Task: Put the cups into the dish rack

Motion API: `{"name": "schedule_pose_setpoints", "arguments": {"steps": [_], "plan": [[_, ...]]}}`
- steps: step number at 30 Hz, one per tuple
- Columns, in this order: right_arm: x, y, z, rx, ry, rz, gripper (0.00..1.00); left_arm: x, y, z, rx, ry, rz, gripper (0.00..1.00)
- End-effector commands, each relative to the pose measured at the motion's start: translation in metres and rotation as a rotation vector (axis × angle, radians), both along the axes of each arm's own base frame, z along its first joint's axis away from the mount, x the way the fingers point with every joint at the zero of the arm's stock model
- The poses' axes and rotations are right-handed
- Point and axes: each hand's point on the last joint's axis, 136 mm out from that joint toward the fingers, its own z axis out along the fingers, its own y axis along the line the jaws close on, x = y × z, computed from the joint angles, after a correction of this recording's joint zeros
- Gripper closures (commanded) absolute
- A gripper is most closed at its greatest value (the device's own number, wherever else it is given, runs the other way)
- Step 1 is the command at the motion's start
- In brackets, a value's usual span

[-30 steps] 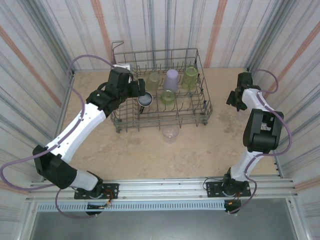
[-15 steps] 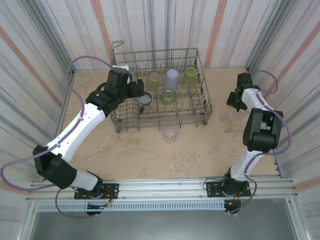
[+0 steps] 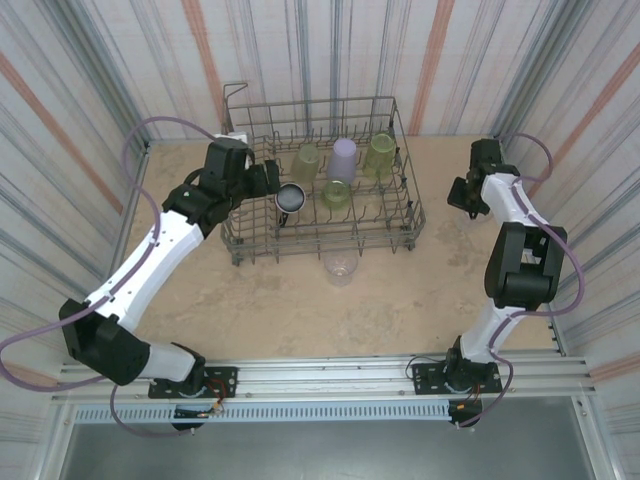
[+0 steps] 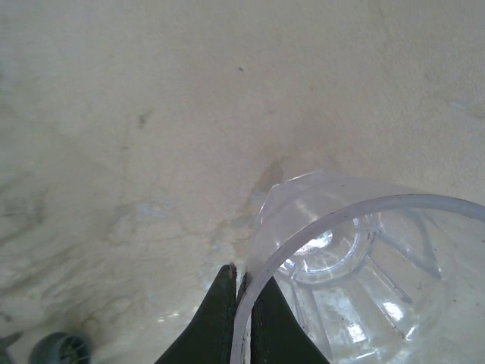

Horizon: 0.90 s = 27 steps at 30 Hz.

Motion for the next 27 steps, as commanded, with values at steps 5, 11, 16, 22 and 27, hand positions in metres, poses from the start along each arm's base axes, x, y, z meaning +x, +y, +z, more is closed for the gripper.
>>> {"name": "schedule_pose_setpoints", "arguments": {"steps": [5,11,16,22,27], "plan": [[0.008,0.02,0.085,-0.029,-0.159,0.05,1.0,-0.01,0.022,0.004,-0.026,0.019,0.034,0.01],[0.011,0.045,0.125,-0.02,-0.25,0.107,1.0,-0.013,0.035,0.001,-0.053,0.06,0.064,0.01],[0.016,0.074,0.165,-0.029,-0.331,0.176,1.0,-0.017,0.045,0.001,-0.055,0.091,0.087,0.01],[0.019,0.117,0.199,0.009,-0.424,0.273,1.0,-0.023,0.053,0.002,-0.058,0.09,0.103,0.01],[0.016,0.163,0.222,0.067,-0.516,0.38,1.0,-0.026,0.059,0.003,-0.069,0.087,0.121,0.01]]}}
